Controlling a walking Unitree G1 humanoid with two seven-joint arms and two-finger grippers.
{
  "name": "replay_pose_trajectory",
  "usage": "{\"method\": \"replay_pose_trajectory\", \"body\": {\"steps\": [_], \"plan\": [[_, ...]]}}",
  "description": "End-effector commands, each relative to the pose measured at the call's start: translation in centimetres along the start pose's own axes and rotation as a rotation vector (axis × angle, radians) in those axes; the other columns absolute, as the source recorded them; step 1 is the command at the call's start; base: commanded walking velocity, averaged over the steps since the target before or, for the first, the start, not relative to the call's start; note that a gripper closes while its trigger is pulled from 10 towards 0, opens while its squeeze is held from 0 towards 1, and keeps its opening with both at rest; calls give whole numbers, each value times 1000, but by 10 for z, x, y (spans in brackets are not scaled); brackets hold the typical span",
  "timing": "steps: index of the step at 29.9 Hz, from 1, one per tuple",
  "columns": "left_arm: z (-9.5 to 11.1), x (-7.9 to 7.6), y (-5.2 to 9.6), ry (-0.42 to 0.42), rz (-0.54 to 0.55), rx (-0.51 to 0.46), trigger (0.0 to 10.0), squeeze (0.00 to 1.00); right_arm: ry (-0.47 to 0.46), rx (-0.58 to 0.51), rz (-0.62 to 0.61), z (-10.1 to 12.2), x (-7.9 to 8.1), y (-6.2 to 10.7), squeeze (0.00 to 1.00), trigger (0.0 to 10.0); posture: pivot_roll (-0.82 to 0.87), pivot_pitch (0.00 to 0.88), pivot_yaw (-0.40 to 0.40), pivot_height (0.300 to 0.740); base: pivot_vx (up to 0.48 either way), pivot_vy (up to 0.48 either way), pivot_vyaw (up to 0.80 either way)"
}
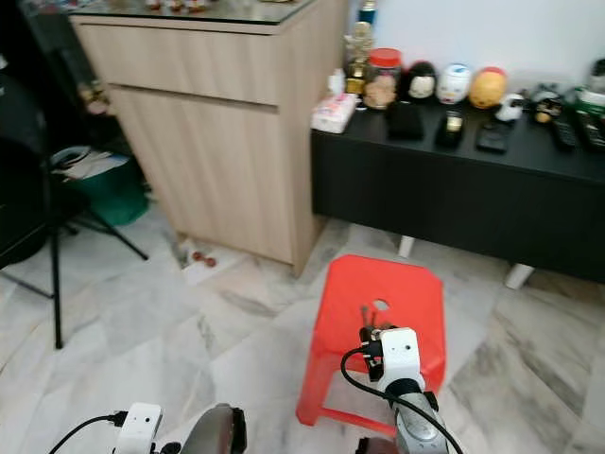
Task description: Hang keys on a hook
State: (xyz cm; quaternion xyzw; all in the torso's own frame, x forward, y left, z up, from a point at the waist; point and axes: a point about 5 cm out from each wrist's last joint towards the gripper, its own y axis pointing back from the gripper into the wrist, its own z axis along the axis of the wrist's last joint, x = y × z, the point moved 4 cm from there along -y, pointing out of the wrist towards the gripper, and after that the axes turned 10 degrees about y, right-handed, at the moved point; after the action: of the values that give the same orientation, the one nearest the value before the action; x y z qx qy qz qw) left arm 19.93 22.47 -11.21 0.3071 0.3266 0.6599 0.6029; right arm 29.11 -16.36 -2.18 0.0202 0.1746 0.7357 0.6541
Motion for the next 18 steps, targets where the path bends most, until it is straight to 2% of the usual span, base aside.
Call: {"method": "replay_pose_trajectory", "body": {"steps": [1,18], "plan": [[-1,-2,0,18,0,12,10000,0,-4,27,-21,-7,-6,3,0,10000,-3,61,38,623,244,0,0],[0,-5,-1,18,-7,5,10000,0,-18,40,-52,-6,-10,-1,0,10000,1,65,37,623,260,0,0]]}}
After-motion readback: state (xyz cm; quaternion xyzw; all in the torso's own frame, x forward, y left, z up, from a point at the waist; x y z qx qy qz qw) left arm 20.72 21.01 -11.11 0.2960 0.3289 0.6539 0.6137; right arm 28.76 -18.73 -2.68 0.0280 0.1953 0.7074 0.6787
